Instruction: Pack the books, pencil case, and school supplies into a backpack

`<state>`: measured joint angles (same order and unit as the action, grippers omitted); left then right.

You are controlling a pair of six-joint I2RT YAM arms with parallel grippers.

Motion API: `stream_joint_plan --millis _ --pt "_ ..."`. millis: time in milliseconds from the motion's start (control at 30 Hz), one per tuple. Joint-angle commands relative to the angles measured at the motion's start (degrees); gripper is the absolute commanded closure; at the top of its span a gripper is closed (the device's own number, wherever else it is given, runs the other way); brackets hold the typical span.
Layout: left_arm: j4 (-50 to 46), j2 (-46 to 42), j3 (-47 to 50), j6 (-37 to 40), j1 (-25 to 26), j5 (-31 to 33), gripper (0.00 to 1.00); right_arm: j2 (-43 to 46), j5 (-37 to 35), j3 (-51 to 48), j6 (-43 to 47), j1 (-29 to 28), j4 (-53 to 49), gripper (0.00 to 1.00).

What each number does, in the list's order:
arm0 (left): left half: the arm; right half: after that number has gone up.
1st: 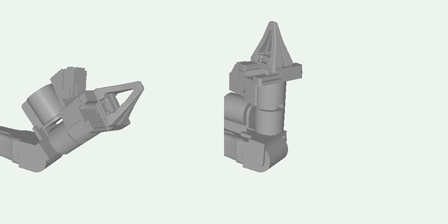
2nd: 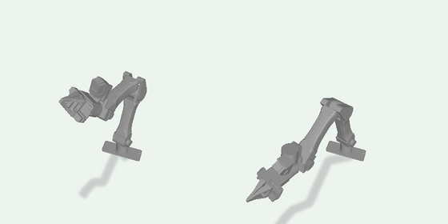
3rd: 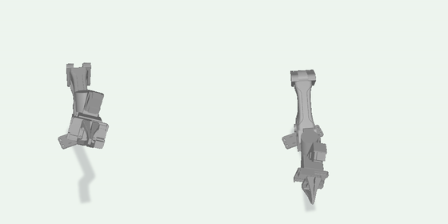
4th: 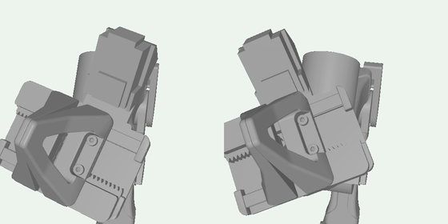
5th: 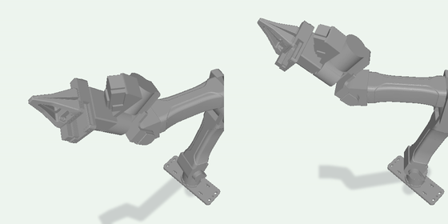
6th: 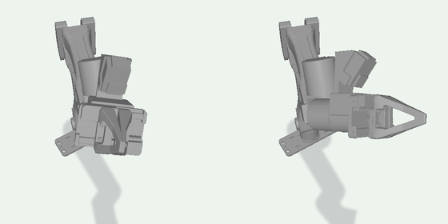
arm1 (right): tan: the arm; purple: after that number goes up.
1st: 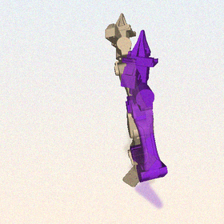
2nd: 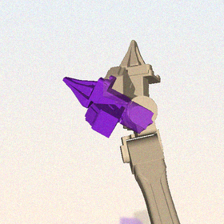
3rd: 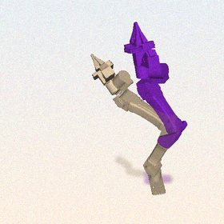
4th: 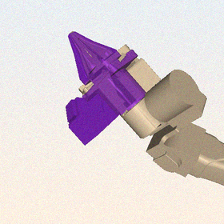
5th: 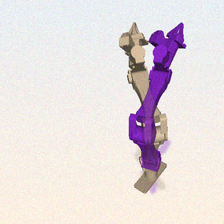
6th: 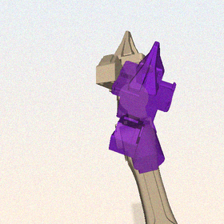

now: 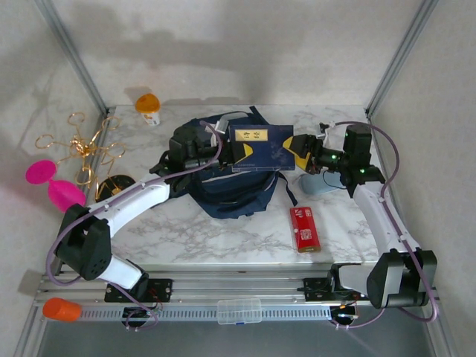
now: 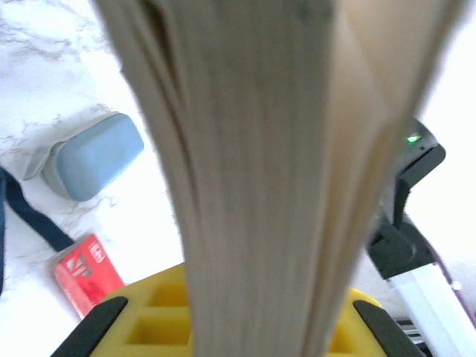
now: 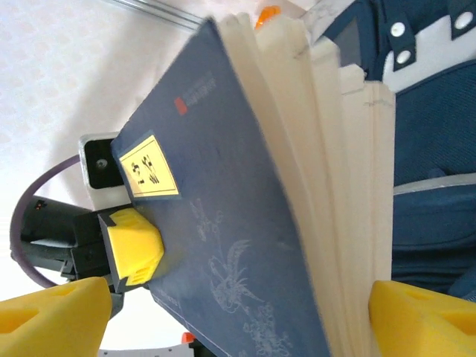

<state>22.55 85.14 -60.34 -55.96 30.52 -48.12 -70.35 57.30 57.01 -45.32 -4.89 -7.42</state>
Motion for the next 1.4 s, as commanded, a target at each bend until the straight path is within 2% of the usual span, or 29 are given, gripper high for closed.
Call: stream_joint_plan --millis 0,167,233,300,400,467,500,533,567,733,833,900,1100,1200,1267,1333,1367 --pt "12.0 -0.5 0.2 -6.1 1.2 -4.9 1.0 -0.4 7.0 -2.0 -3.4 0.2 5.7 0.2" --pt "15.2 -0.2 -0.4 -8.2 2.3 -6.0 1.0 -0.4 9.9 -3.2 -5.4 1.2 8.6 0.26" --pt "15.2 -0.2 -0.4 -8.7 2.4 -6.1 1.0 -0.4 10.8 -3.2 -5.6 2.1 8.9 0.33" --pt "16.5 0.2 -0.5 -10.8 2.4 -6.1 1.0 0.0 10.9 -4.3 -6.6 2.2 10.8 0.36" --pt "25.9 0.8 -0.7 -17.5 3.2 -6.9 1.0 -0.9 10.6 -4.8 -4.5 3.1 6.5 0.29" --pt "17.4 0.8 -3.6 -12.8 3.3 -6.4 1.0 0.2 10.9 -5.1 -5.1 3.7 6.9 0.22" --pt "11.6 0.6 -5.2 -9.0 3.2 -4.9 1.0 0.8 11.0 -5.0 -5.9 3.7 7.1 0.13" --pt "7.4 0.7 -6.5 -6.3 3.3 -4.0 1.0 1.1 11.3 -4.7 -6.5 3.9 6.9 0.09" --pt "4.2 0.9 -7.7 -4.3 3.4 -3.3 1.0 1.3 11.7 -4.3 -6.7 3.9 5.9 0.08" --pt "4.0 2.0 -8.7 -3.9 3.8 -3.8 1.0 2.7 12.2 -3.5 -7.2 5.6 2.2 0.08" --pt "3.6 2.3 -7.9 -3.5 4.3 -4.2 1.0 3.8 14.6 -5.6 -16.7 6.5 14.3 0.15" --pt "3.0 2.1 -6.9 -3.1 4.3 -4.3 1.0 4.1 14.9 -5.3 -20.5 6.8 18.7 0.25" --pt "-6.4 3.1 -8.0 2.2 3.5 -2.4 1.0 3.7 14.2 -3.8 -15.7 6.9 13.6 0.59" --pt "-7.2 3.8 -8.0 2.6 3.1 -2.4 1.0 3.7 13.2 -3.6 -12.6 7.1 10.4 0.72" --pt "-7.5 4.2 -8.4 3.0 3.1 -2.6 0.91 3.8 12.2 -3.5 -12.1 7.4 9.5 0.83" --pt "-9.1 4.8 -9.7 3.8 3.1 -2.8 0.88 3.9 12.1 -3.9 -12.5 7.5 11.1 0.93" --pt "-9.7 5.0 -10.2 4.2 3.1 -2.8 0.84 4.0 12.0 -3.9 -12.4 7.5 11.3 0.96"
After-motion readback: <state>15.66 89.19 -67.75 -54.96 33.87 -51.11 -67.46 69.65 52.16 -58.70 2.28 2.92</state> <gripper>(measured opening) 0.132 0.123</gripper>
